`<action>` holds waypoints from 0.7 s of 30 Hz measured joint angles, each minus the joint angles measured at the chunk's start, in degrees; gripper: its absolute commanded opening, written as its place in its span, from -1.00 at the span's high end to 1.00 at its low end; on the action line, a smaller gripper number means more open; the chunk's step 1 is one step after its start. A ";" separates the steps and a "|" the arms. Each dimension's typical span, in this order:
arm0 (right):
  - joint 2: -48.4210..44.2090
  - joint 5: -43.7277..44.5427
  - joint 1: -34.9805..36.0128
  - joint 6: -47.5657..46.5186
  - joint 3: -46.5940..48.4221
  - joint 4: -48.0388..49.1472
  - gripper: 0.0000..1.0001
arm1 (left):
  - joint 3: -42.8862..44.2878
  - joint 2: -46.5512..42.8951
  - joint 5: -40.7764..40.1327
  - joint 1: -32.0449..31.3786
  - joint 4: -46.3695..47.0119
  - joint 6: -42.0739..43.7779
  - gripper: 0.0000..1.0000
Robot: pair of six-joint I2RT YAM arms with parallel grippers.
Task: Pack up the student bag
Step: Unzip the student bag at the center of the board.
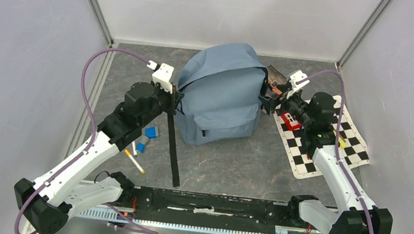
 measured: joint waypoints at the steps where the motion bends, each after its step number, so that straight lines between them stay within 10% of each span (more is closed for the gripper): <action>1: 0.28 -0.74 -0.17 -0.04 0.59 -0.13 -0.45 | 0.00 0.00 0.00 0.00 0.00 0.00 0.96; 21: 3.74 0.15 -0.68 -3.54 5.81 -5.90 1.00 | 0.00 0.00 0.22 0.00 0.00 0.00 0.96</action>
